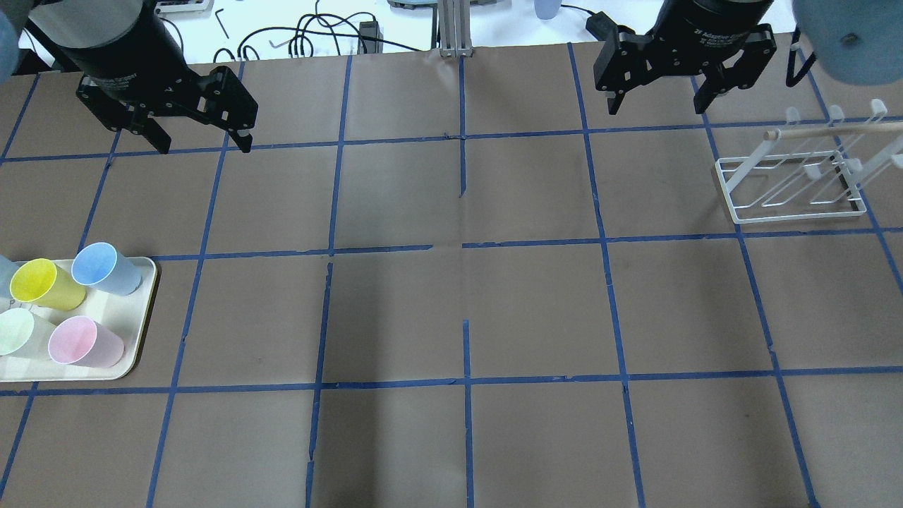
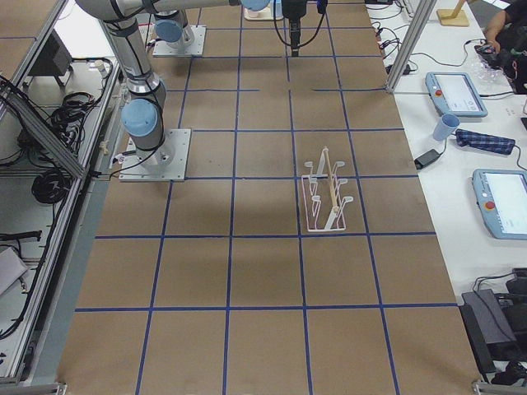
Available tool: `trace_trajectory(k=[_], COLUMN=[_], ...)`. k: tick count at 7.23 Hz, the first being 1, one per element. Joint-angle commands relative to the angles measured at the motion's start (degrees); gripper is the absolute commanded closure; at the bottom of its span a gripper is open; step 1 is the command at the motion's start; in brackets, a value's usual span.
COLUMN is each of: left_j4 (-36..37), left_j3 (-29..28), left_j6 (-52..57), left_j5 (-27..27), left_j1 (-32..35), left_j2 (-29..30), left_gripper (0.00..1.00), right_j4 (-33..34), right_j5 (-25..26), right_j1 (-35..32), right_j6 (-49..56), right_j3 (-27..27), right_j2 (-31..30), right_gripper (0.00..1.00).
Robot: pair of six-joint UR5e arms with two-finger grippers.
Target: Transfer IKEA cup to right arm and place on rack
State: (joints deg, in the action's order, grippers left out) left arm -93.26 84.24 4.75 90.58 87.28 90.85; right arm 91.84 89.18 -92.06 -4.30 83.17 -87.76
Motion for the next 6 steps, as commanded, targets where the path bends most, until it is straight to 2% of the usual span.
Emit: trace_trajectory(k=[1, 6], left_j4=[0.00, -0.08], left_j3=[0.05, 0.40], left_j6=[-0.26, 0.00], left_j5=[0.04, -0.05], left_j1=[0.09, 0.09], left_j2=[0.29, -0.14], left_gripper=[0.00, 0.00], right_j4=[-0.17, 0.00], right_j5=[0.03, -0.05], right_j1=[0.04, 0.03], right_j6=[0.09, 0.00], right_j3=[0.07, 0.07], right_j2=[-0.04, 0.05], right_gripper=[0.00, 0.00])
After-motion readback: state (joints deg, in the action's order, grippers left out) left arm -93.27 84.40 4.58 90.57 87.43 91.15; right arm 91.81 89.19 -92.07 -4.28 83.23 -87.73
